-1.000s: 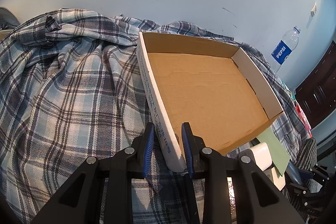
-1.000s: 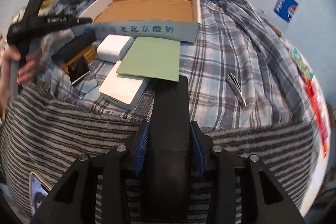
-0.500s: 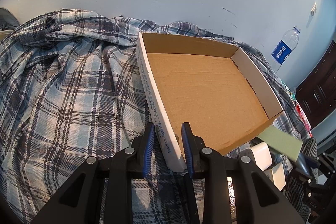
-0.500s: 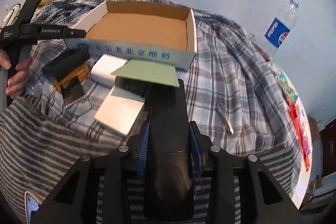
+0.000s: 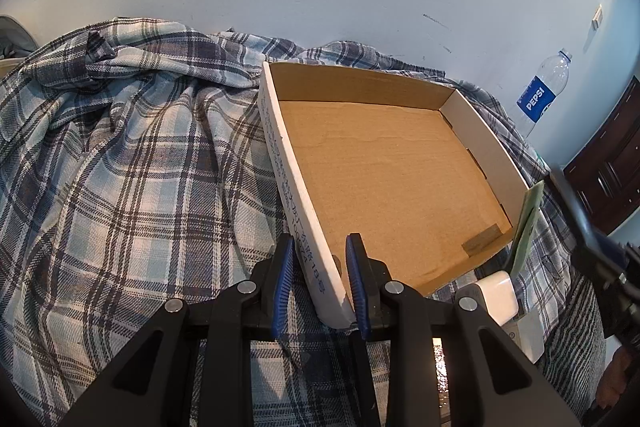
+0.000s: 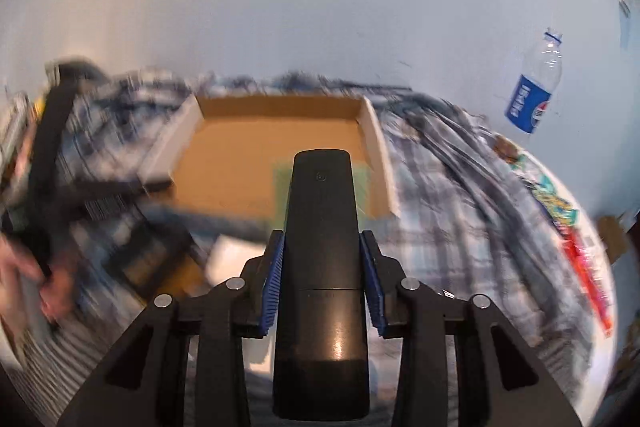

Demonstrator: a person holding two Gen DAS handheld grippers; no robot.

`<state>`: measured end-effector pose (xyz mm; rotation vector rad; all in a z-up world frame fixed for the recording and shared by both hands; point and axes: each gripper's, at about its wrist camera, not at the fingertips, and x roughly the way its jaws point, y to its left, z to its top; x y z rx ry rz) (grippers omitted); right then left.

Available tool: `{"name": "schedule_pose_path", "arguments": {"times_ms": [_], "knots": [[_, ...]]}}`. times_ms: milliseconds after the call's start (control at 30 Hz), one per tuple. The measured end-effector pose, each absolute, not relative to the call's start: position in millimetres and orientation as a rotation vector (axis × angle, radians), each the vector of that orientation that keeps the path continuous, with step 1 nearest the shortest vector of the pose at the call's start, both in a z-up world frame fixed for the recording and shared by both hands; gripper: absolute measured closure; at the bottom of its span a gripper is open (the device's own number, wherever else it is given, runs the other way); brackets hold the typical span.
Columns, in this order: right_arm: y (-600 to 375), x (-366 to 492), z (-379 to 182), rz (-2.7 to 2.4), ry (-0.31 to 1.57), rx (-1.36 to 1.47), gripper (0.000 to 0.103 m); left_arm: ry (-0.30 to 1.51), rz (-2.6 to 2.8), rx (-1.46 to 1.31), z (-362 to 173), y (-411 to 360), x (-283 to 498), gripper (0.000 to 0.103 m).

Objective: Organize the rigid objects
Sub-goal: 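Carry the black remote over the box and release it inside with the right gripper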

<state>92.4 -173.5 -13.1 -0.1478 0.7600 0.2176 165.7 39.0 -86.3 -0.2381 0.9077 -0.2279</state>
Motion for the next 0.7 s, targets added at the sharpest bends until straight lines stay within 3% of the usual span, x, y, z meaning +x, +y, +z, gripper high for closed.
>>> {"name": "schedule_pose_path", "arguments": {"times_ms": [700], "knots": [[-95.8,186.3,17.4,0.000,0.604,0.026,0.068,0.902,-0.223,-0.237,-85.5,39.5,166.2,0.075]]}}
